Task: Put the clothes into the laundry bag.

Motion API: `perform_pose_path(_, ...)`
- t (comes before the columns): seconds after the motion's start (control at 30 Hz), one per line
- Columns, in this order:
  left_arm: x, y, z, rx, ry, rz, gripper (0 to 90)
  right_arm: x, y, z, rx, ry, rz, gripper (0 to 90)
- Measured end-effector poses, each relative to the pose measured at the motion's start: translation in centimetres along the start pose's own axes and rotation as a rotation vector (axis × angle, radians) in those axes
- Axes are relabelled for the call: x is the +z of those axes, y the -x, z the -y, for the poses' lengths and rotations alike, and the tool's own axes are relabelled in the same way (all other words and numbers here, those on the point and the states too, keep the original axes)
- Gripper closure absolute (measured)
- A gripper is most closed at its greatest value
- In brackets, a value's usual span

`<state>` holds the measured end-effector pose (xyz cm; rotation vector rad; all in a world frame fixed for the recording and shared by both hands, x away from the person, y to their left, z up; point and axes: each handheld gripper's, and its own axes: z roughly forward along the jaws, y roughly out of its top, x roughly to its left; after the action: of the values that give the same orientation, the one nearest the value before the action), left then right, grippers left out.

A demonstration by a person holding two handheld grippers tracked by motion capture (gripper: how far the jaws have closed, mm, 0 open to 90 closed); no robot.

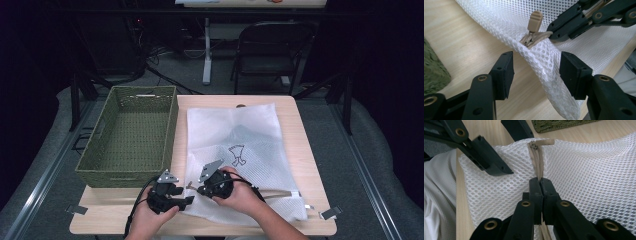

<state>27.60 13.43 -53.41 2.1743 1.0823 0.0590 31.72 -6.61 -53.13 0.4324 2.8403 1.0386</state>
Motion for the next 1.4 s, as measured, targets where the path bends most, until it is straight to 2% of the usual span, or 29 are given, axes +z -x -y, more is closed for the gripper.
perform_pose_path(0.13, 0.4, -0.2, 0.0, -0.012, -0.008, 0.023, 45.1, 0.0, 0.0, 0.0, 0.001, 0.001, 0.001, 88.9)
perform_pose_path(0.2, 0.4, -0.1, -0.1, -0.019, 0.011, 0.040, 45.7, 0.0, -0.1, 0.0, -0.004, 0.001, 0.002, 88.9)
perform_pose_path(0.33, 0.1, 0.0, -0.3, -0.013, 0.029, 0.042, 46.2, 0.2, -0.1, 0.0, 0.001, -0.004, 0.000, 88.9)
perform_pose_path(0.4, 0.0, -0.1, -0.3, -0.026, 0.037, 0.046, 48.4, 0.4, -0.2, 0.0, 0.000, -0.011, -0.004, 88.9)
perform_pose_path(0.57, -0.1, -0.1, -0.3, -0.015, 0.043, -0.001, 61.6, 0.6, -0.2, 0.1, -0.012, -0.011, -0.003, 88.8)
perform_pose_path(0.77, 0.0, 0.2, -0.2, 0.019, 0.045, -0.028, 74.3, 0.4, -0.1, 0.2, -0.009, -0.005, -0.007, 86.1)
perform_pose_path(0.8, 0.0, 0.3, -0.2, 0.024, 0.038, -0.032, 75.2, 0.2, -0.1, 0.2, 0.004, -0.006, -0.010, 84.9)
perform_pose_path(1.0, 0.3, 0.7, 0.0, 0.056, 0.025, -0.056, 78.9, -0.8, 0.2, 0.0, 0.015, 0.049, -0.016, 77.0)
perform_pose_path(1.4, 0.5, 0.9, 0.2, 0.060, 0.021, -0.052, 79.6, -0.4, 0.8, -0.9, 0.003, 0.080, -0.018, 65.8)
